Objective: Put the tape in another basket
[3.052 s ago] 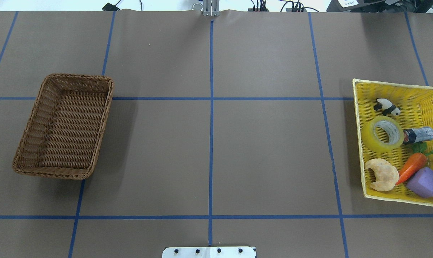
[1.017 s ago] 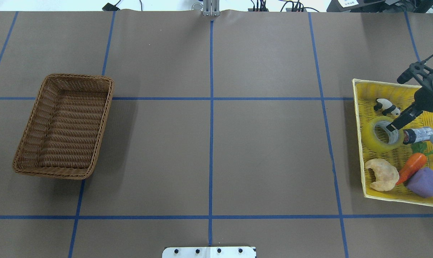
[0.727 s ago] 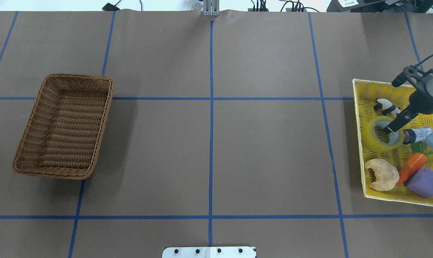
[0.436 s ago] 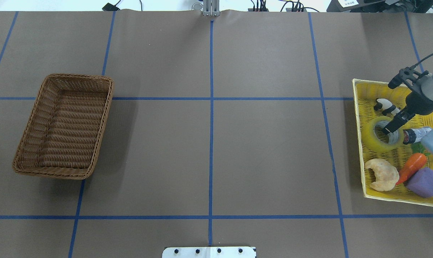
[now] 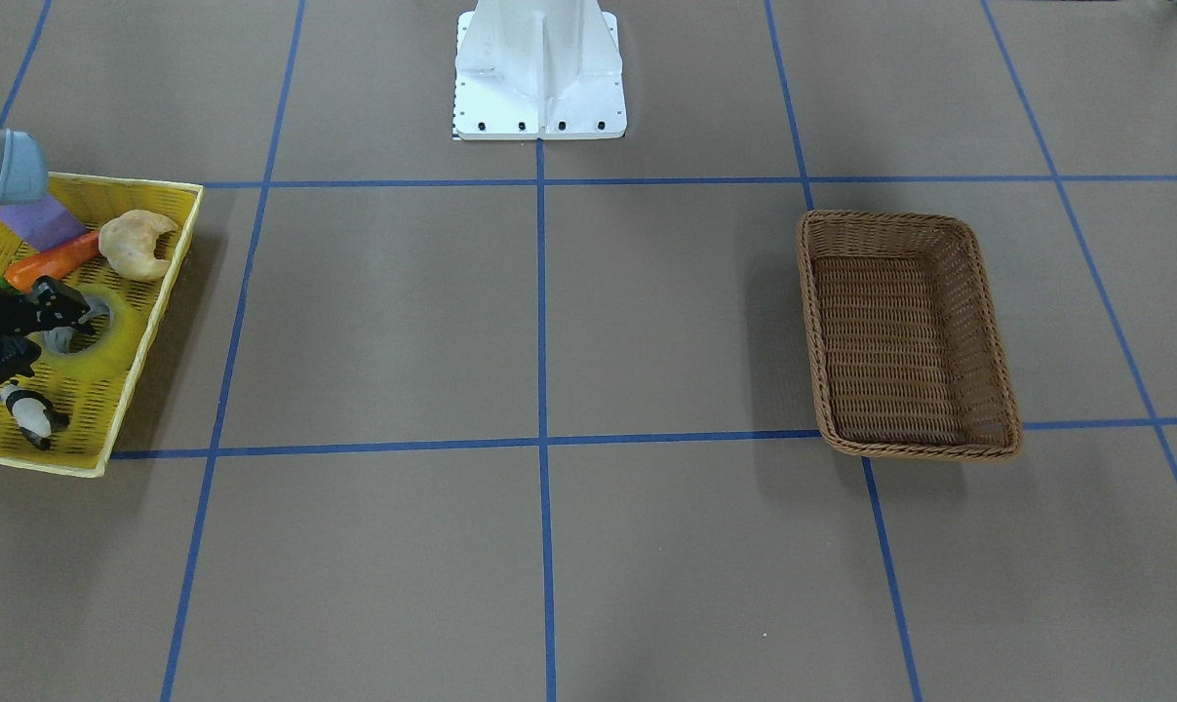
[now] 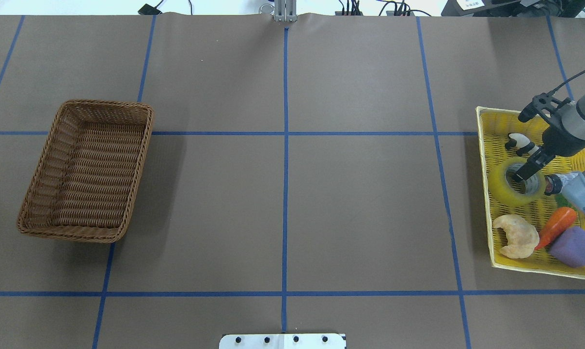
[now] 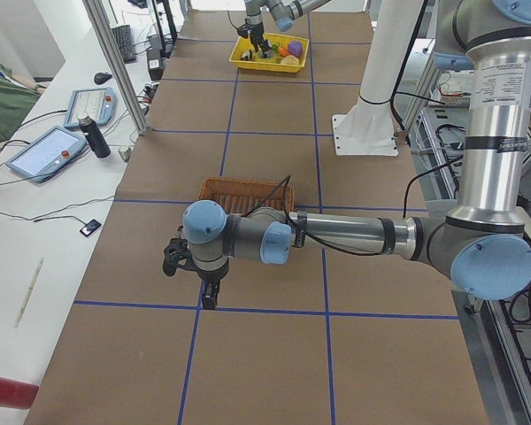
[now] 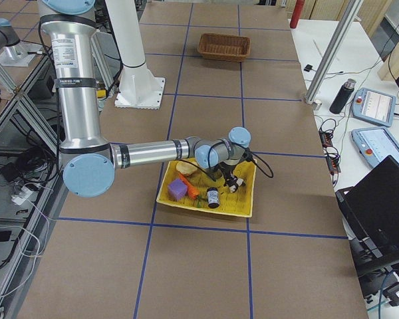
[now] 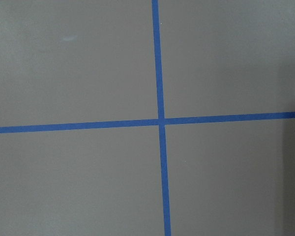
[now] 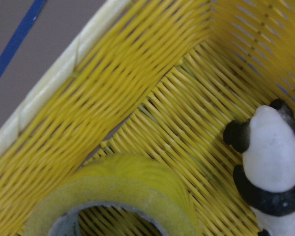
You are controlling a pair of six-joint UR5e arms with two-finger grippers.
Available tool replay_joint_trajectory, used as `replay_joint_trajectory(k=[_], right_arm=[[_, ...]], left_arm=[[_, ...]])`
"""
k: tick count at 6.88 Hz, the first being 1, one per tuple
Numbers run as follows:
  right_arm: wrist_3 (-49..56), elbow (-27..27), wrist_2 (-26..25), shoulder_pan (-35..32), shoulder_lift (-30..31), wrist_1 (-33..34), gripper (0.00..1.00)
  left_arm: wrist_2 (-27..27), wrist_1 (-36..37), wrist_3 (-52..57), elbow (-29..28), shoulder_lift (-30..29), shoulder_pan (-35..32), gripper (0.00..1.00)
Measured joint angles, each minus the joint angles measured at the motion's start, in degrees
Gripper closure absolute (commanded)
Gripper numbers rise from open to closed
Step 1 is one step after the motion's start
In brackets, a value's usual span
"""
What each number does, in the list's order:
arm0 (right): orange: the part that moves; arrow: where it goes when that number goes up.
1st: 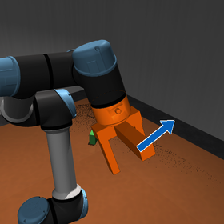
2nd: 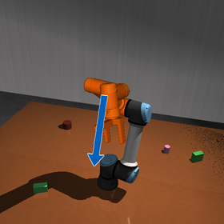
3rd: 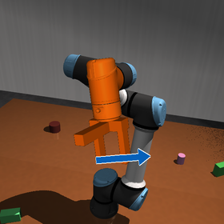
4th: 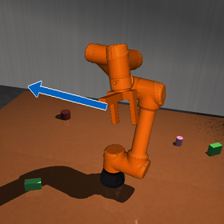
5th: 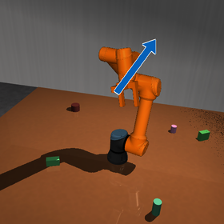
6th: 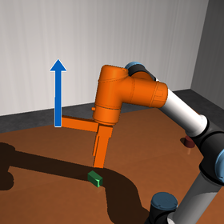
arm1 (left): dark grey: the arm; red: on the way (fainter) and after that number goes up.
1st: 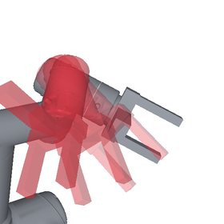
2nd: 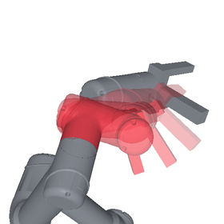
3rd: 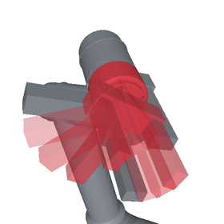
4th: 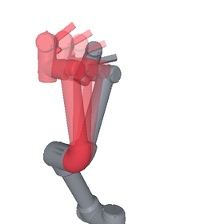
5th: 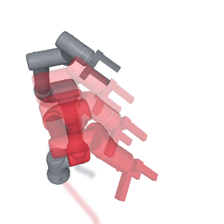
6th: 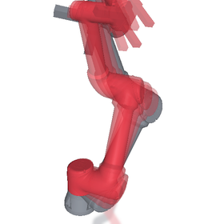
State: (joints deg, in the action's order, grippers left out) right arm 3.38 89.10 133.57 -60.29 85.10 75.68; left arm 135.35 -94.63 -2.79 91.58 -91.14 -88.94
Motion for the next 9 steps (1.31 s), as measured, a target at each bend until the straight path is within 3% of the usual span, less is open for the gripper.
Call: replay_joint_trajectory(k=[1,4,9], right_arm=[[0.09,-0.48,-0.06,0.04,-0.29,-0.16,1.0],[0.48,0.2,0.23,-0.72,-0.46,-0.55,1.0],[-1.19,6.45,11.5,-10.72,-1.68,0.23,1.0]], left_arm=[[0.0,-0.02,0.02,-0.1,0.0,0.0,0.02],[0.0,-0.01,-0.07,-0.17,0.0,0.0,0.02],[0.0,-0.02,-0.17,-0.08,-0.77,-0.01,0.02]])
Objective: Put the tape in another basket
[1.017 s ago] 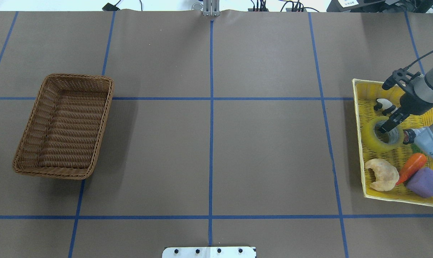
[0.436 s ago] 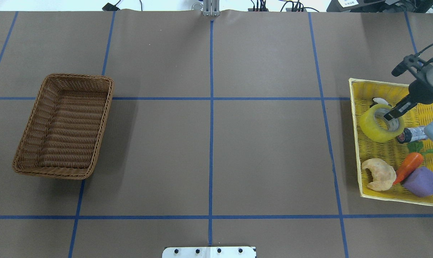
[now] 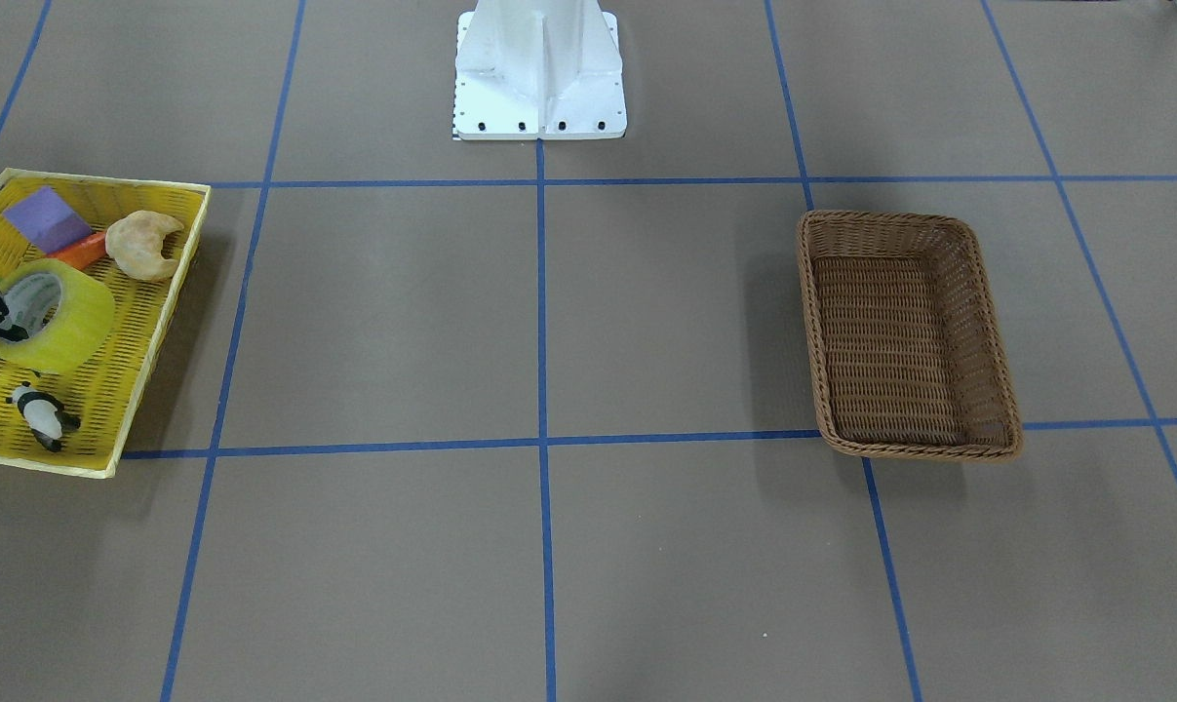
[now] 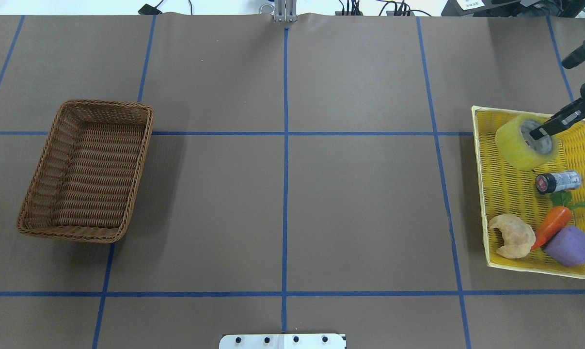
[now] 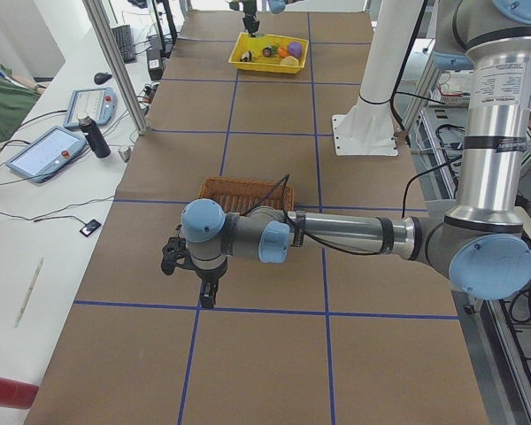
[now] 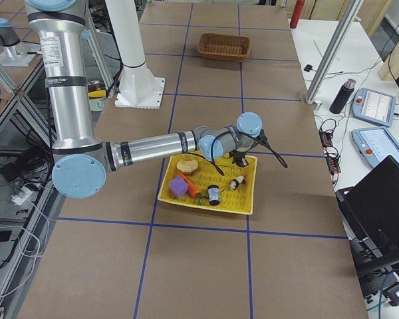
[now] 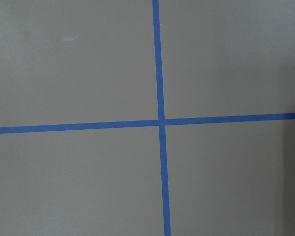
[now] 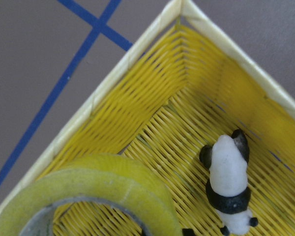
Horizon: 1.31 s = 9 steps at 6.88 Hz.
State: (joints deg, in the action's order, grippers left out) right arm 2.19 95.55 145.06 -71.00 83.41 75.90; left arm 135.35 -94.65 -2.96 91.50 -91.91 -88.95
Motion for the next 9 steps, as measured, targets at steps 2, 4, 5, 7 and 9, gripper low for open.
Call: replay_joint_trajectory(k=[2,4,5,7,9], right_arm=[[-13.48,0.89,0.31,0.85,-5.64,-0.86,1.0],[-26.07,1.5,-1.97,4.56,-11.42,-3.72,1.0],[-31.1,1.88,-4.55,6.92,-12.98,-5.98,1.0],[-44.02,3.92,-12.46,14.03,-14.01,-12.64,1.0],[-59.07,4.78,-20.91,21.91,-13.89,-23.62,1.0]], left_arm=[[0.0,-0.53,0.11,-0.09,-1.94,0.0,0.02],[-0.07,-9.42,0.13,-2.69,-3.08,0.0,0.02],[-0.21,-19.39,0.03,-6.94,-3.21,0.0,0.02],[-0.53,-38.29,-7.57,-13.96,-3.41,0.0,0.02],[-0.61,-48.47,-19.28,-15.53,-3.51,0.0,0.02]])
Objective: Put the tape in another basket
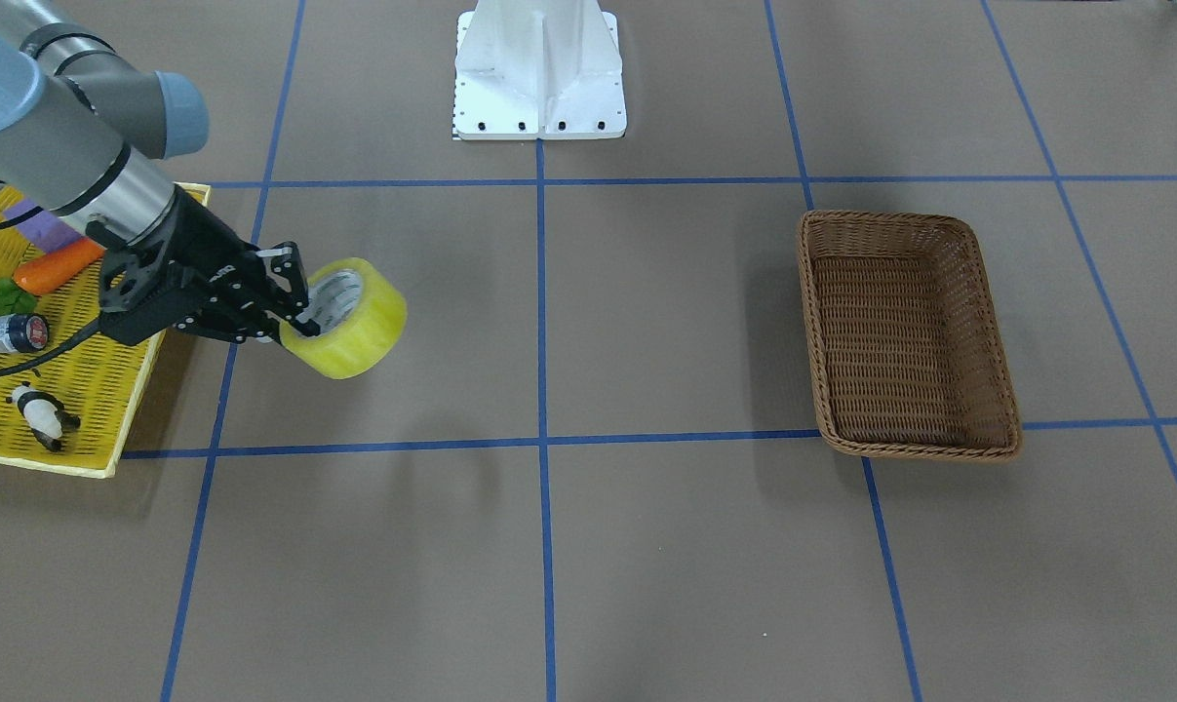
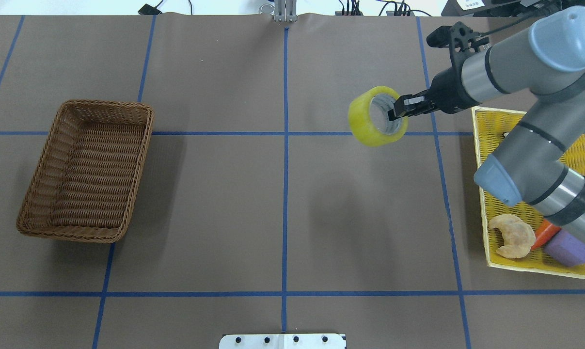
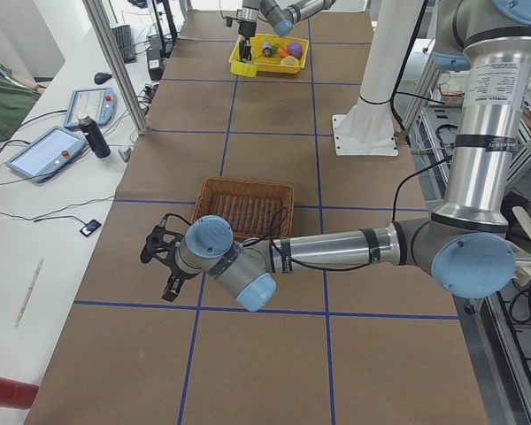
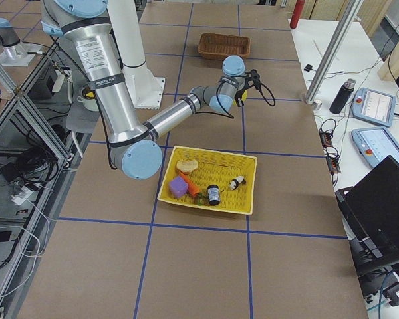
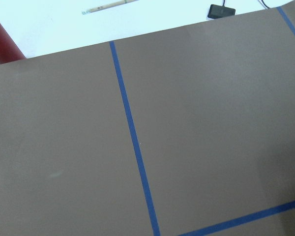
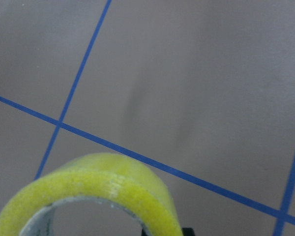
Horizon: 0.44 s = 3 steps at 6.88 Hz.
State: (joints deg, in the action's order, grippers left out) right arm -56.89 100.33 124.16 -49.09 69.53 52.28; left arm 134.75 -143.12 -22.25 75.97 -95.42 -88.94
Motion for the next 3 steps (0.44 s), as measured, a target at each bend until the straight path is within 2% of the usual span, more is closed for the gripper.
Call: replay_joint_trajectory(k=[3], right_arm=[[-16.4,0.13,-13.29,9.17,0.47,-14.53,1.0]], left_arm=[[0.05,-6.52,-10.39,0.12,-0.02,0.0,0.02]])
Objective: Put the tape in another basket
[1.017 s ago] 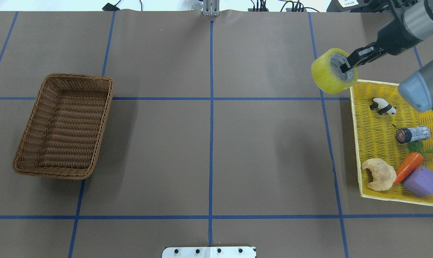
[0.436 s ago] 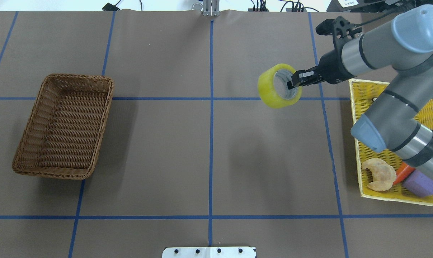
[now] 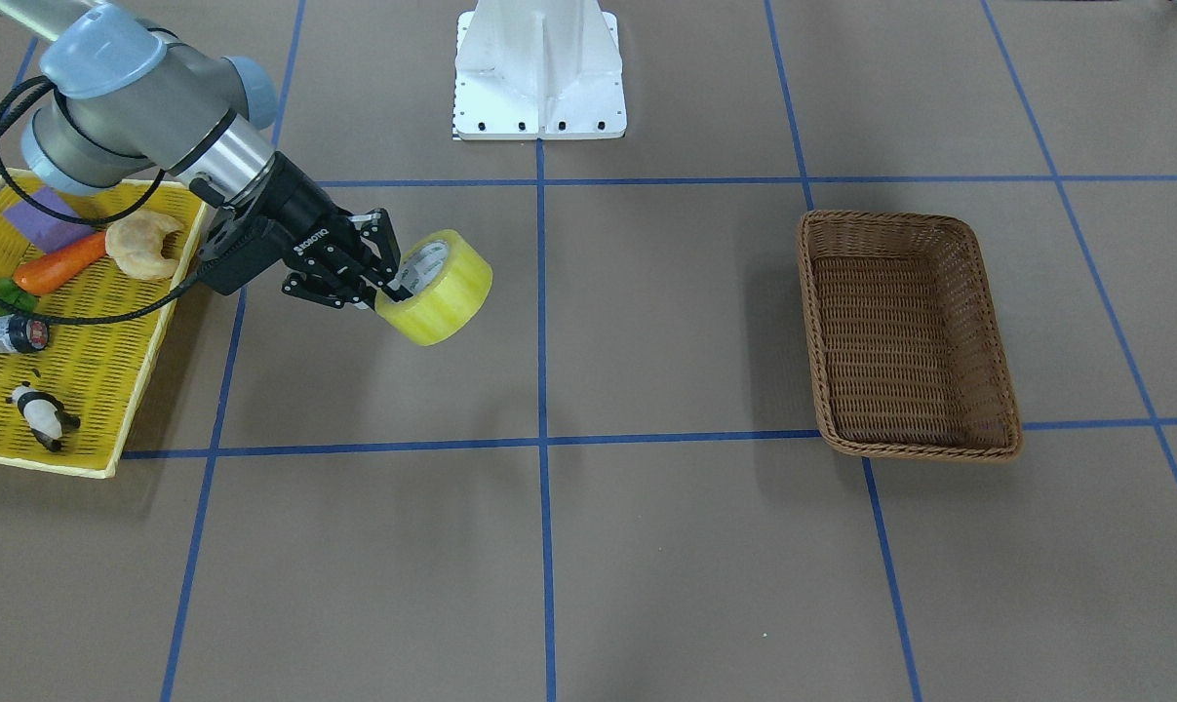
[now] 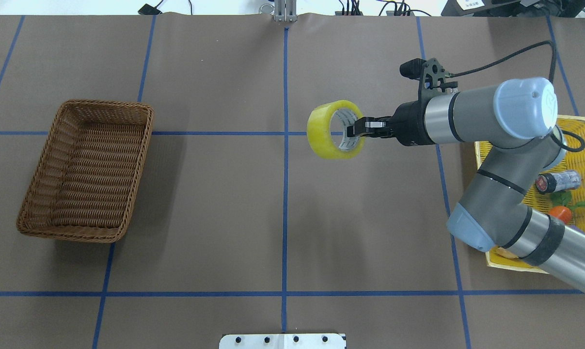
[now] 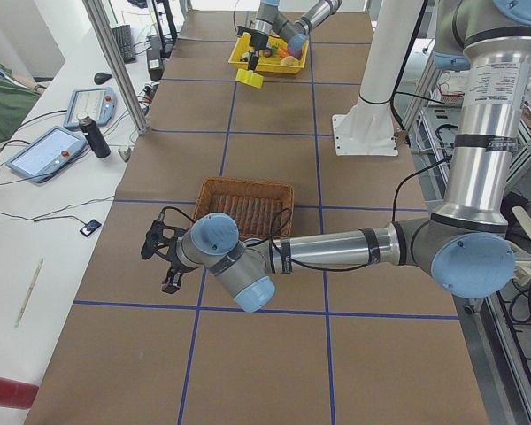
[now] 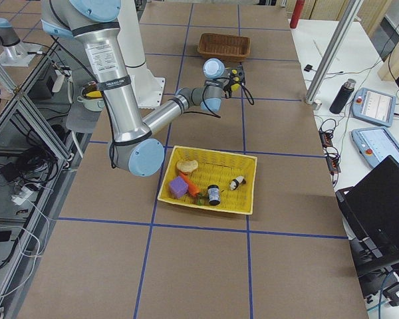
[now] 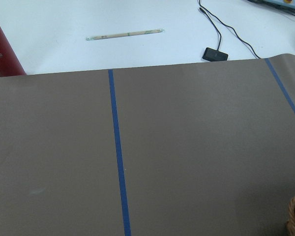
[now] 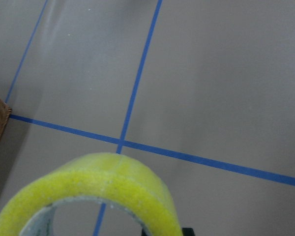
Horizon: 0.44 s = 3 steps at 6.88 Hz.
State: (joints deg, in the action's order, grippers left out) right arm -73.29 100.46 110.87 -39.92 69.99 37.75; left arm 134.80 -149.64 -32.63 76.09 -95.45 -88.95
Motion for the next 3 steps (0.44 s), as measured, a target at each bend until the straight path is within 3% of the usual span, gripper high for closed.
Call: replay_joint_trajectory(k=[3], right_arm=[[-10.09,-0.06,-11.0,7.4,-0.51,-11.82,1.0]], left_arm=[[1.18,-11.22,-18.83,0.46,-0.16,1.44,0.02]])
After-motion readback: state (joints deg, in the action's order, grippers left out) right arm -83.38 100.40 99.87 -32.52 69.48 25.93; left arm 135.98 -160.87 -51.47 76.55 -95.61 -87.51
